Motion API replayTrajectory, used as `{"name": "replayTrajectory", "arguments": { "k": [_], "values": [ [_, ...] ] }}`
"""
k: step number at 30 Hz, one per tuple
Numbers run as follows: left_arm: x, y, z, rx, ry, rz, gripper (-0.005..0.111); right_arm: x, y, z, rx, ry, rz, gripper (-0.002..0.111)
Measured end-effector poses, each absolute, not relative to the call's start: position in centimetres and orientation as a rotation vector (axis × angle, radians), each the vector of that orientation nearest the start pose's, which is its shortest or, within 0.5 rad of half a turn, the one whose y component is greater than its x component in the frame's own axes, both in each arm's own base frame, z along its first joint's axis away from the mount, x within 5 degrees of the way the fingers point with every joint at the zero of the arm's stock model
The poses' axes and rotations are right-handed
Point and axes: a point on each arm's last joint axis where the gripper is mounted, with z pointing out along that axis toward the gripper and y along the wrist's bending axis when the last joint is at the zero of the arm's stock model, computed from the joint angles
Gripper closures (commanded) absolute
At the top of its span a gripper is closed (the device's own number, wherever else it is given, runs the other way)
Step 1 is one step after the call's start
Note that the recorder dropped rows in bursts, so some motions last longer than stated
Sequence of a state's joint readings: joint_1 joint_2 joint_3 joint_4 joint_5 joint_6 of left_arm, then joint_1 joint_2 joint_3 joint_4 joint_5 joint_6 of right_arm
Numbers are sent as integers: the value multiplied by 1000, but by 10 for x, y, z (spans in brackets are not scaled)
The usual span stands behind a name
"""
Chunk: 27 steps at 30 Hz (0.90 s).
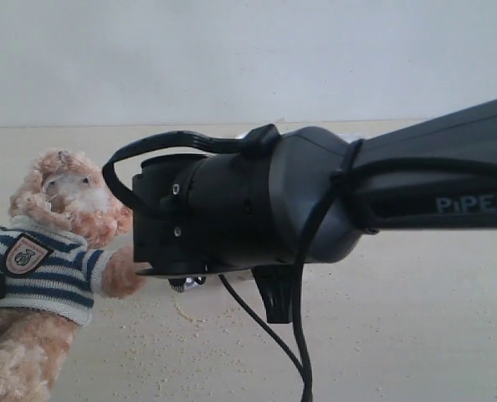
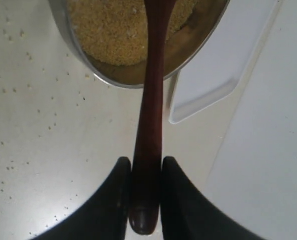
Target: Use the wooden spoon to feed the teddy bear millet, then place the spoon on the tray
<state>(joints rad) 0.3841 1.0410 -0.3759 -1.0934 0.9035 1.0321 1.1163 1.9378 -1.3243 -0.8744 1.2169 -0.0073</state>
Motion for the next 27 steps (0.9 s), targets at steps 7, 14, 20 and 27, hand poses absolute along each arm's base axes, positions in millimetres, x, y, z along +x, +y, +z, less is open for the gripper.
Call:
{"name": "replayTrajectory", "arguments": {
  "k": [7, 14, 20, 27],
  "values": [
    [155, -6, 209, -42, 2399, -784, 102, 218, 301, 202, -1833, 1964, -1034, 93],
    [155, -6, 209, -42, 2399, -784, 102, 217, 301, 200, -1855, 1976, -1022, 93],
    [155, -6, 209, -42, 2399, -784, 102, 216, 299, 197, -1855, 2029, -983, 93],
    [155, -6, 209, -42, 2399, -784, 102, 222, 292, 194, -1826, 2139, -928, 93]
  ]
}}
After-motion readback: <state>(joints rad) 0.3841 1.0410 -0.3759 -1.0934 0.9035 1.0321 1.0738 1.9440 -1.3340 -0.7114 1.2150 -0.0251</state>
